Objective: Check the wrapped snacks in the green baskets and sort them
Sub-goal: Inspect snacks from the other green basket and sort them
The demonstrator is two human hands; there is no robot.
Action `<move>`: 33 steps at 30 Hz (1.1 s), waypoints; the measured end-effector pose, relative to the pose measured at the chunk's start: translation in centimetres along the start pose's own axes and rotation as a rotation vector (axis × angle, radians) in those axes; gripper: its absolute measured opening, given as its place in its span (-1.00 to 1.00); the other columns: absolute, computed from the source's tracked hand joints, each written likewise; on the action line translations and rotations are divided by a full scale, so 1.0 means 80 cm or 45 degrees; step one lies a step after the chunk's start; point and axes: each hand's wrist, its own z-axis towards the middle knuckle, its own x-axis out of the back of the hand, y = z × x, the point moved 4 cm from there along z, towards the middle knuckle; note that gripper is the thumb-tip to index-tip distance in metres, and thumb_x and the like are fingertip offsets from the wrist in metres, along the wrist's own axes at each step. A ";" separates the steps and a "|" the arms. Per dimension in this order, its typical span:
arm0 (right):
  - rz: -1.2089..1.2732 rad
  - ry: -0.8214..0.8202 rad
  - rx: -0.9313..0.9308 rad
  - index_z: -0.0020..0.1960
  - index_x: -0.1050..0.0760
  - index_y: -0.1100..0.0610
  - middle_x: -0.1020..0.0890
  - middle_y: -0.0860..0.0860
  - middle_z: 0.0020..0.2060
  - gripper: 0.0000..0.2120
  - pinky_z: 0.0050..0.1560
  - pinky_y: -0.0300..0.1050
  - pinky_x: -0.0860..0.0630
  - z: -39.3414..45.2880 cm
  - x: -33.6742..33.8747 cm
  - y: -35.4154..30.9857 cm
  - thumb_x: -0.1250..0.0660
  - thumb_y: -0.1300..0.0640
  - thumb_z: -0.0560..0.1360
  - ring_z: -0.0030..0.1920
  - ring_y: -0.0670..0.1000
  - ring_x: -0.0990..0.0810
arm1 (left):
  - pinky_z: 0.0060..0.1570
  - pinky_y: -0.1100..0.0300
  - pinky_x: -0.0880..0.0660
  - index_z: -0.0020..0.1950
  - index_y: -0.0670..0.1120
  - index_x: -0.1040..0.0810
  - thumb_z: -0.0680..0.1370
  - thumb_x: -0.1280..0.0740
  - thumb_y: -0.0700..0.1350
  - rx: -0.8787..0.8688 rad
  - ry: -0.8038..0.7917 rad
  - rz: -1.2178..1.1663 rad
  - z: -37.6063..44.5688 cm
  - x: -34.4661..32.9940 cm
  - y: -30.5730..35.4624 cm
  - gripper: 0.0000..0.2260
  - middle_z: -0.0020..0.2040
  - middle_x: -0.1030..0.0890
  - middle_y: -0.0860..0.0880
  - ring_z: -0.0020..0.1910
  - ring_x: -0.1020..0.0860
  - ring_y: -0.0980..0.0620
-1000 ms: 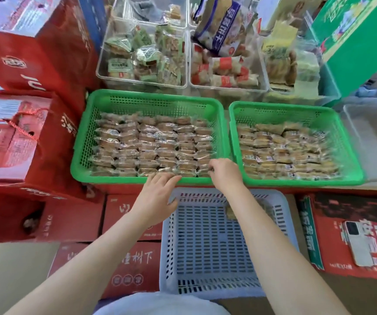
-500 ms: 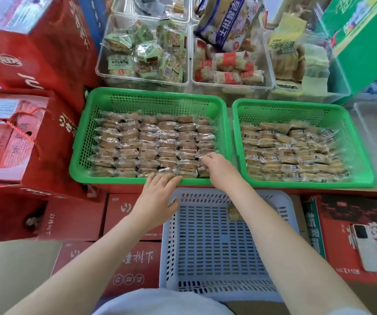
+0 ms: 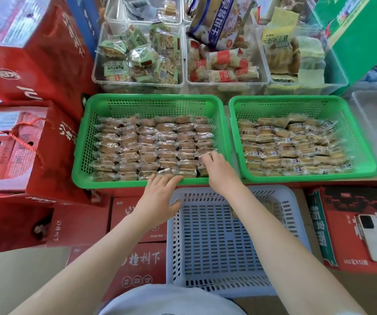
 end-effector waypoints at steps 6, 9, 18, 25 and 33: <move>-0.150 0.278 -0.023 0.21 -0.36 0.14 -0.54 0.06 0.06 -0.65 0.09 0.08 -0.34 -0.021 0.025 -0.011 0.04 0.32 0.51 0.06 0.15 -0.47 | 0.59 -0.01 0.16 0.59 0.04 -0.23 0.60 -0.31 0.00 0.043 -0.014 -0.110 -0.001 0.004 -0.001 -0.44 0.51 -0.35 0.00 0.54 -0.20 -0.03; -0.156 0.437 -0.057 0.14 -0.40 0.13 -0.54 0.03 -0.11 -0.59 0.01 0.06 -0.31 -0.038 0.061 -0.015 0.12 0.29 0.45 -0.05 0.15 -0.47 | 0.59 -0.01 0.05 0.55 0.03 -0.33 0.61 -0.32 -0.02 0.125 -0.035 -0.312 0.001 0.014 0.000 -0.50 0.50 -0.40 -0.02 0.52 -0.24 -0.02; 0.829 0.172 -0.124 0.02 -0.33 0.06 -0.55 0.05 -0.16 -0.93 -0.08 0.05 -0.47 -0.112 0.082 -0.058 -0.16 0.19 0.67 -0.13 0.11 -0.53 | 0.09 0.01 -0.64 0.36 -0.02 -0.55 0.54 -0.48 -0.04 0.160 -0.170 -1.261 -0.035 0.072 0.065 -0.60 0.11 -0.71 0.01 0.03 -0.71 0.04; 1.429 0.148 -0.324 -0.03 -0.59 0.11 -0.68 0.10 -0.12 -0.93 -0.06 -0.06 -0.61 -0.143 0.060 -0.074 -0.38 0.11 0.58 -0.13 -0.01 -0.63 | -0.02 -0.06 -0.66 0.18 -0.12 -0.62 0.53 -0.46 -0.10 0.322 -0.058 -1.607 -0.075 0.071 0.038 -0.75 0.00 -0.74 -0.10 0.02 -0.71 -0.14; 1.474 0.349 -0.508 -0.08 -0.57 0.15 -0.64 0.05 -0.22 -0.87 -0.07 -0.01 -0.59 -0.147 0.059 -0.061 -0.30 0.20 0.63 -0.18 0.04 -0.60 | -0.16 0.04 -0.66 0.19 -0.17 -0.52 0.41 -0.46 -0.19 0.307 -0.185 -1.822 -0.105 0.053 0.029 -0.63 0.06 -0.71 -0.17 0.00 -0.71 -0.14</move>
